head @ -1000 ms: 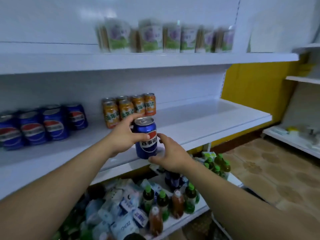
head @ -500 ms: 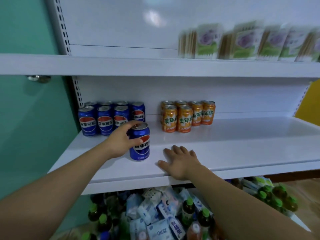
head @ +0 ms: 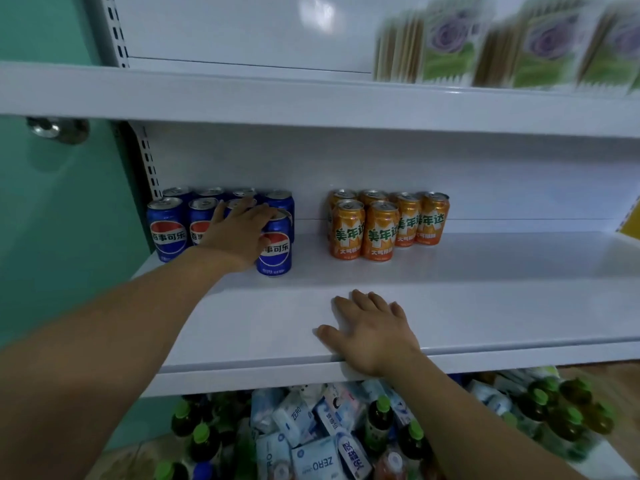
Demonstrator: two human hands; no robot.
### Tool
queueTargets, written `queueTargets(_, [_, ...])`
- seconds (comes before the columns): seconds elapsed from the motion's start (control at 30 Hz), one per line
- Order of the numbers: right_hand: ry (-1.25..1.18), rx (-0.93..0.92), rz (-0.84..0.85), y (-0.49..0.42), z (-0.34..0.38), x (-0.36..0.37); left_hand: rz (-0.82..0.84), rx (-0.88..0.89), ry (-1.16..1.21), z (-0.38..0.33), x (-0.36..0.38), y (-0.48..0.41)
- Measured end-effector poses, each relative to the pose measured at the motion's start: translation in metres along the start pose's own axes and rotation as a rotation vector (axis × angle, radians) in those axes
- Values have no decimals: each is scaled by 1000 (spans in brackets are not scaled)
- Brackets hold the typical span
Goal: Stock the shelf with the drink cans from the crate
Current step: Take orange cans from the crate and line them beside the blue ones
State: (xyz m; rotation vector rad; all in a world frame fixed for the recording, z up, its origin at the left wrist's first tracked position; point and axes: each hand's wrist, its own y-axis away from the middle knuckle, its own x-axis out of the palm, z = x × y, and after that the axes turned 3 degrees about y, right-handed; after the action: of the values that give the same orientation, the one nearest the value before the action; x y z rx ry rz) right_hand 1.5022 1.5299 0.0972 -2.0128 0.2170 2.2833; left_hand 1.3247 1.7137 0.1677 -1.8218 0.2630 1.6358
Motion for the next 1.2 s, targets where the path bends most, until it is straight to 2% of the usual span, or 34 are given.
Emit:
queueTargets(0.27, [-25,1,2,0,-1,-1,-93,-18,94,13,30,-15])
queueTargets(0.47, [-28,-5,-10,-2,-1,0,-165,15,48,15,40,-27])
queueTargets(0.6, [-28,-9,-13,-3,-1,3,-163,-14,-49,16,43,-34])
queueTargets(0.77, [-18,-16,-36,-5,-4,3,-127,-90,-15,9,42,-41])
queueTargets(0.97, [-25,-44,12,-2,-8,-6,-47,-191,24,-17,27,-19])
queueTargets(1.07, [-20,45,38,18,-41,-18,55,-148,112,-52,15,2])
queueTargets(1.2, [22,331,37,75,-124,-31,178,58,271,-123,8,30])
